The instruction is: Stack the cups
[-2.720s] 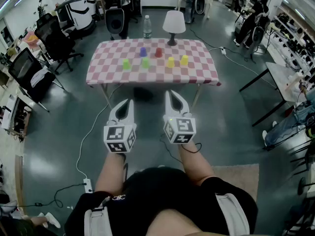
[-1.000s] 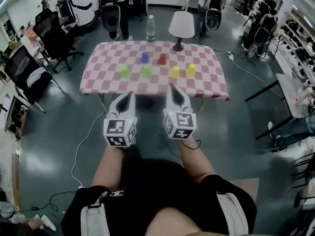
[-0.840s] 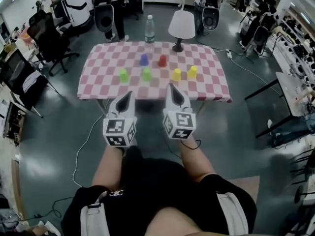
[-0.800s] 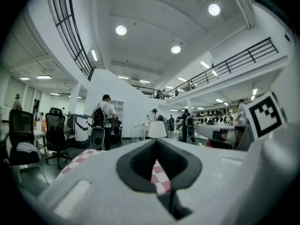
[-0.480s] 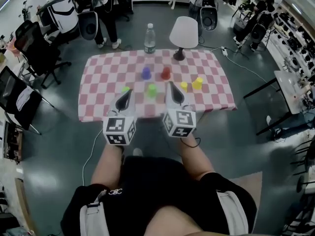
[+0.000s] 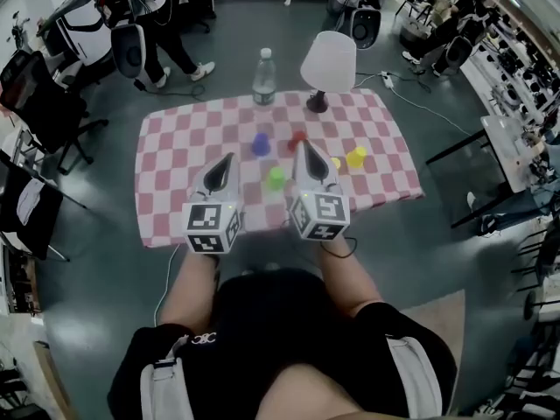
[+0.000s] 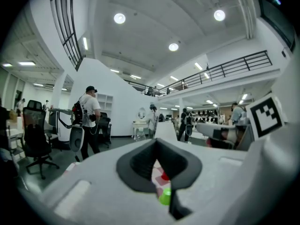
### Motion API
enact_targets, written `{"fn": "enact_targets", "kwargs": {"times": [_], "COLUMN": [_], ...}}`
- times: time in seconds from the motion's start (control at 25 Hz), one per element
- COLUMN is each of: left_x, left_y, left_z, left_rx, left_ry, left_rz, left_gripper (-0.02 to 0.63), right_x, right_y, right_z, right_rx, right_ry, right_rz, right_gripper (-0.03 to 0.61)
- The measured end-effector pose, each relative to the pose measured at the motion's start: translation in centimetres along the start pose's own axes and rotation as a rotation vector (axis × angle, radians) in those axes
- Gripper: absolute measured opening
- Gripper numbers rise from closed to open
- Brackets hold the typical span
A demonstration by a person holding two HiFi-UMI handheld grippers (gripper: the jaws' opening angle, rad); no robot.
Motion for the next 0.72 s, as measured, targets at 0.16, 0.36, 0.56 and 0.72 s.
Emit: {"fn": "enact_targets", "kwargs": {"times": [0.16,0.36,0.56,0.72], "left_x": [0.0,1.4,1.6,1.7], "left_y": [-0.6,-1.2,-1.5,-1.2], "left_z": [0.1,-0.4,-0.4,-1.0], "left_rx": [0.018,0.023,0.029,0.05], "left_ry": [-0.007,-0.01,-0.017,-0.015], "left_rz": [0.02,0.028,0.033,0.035], "left_gripper": [-0.002,-0.002,-0.002,-0.002], "right_x": [-0.4,0.5,0.4,0.0], "right_y": [-1.3,-3.4,-4.3,-4.4], "right_z": [-0.3,-2.6,-5.2,-9.1], "right_rx": [0.005,0.053,0.123,0.237], "right_ry": [-0.046,-0.022,-0.011,-0.021], "right_rz": [0.095,0.122,0.117,0.095], "right_gripper": [0.149,0.227,0.236,0.244]}}
Point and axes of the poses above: the fingertips, and each gripper's own axes: y backward along the fingers, x to its left, z out of its top, the point moved 9 cm from there along y, backward along the fingers, and after that the axes turned 5 degrees about -x, right-handed, at the moved point
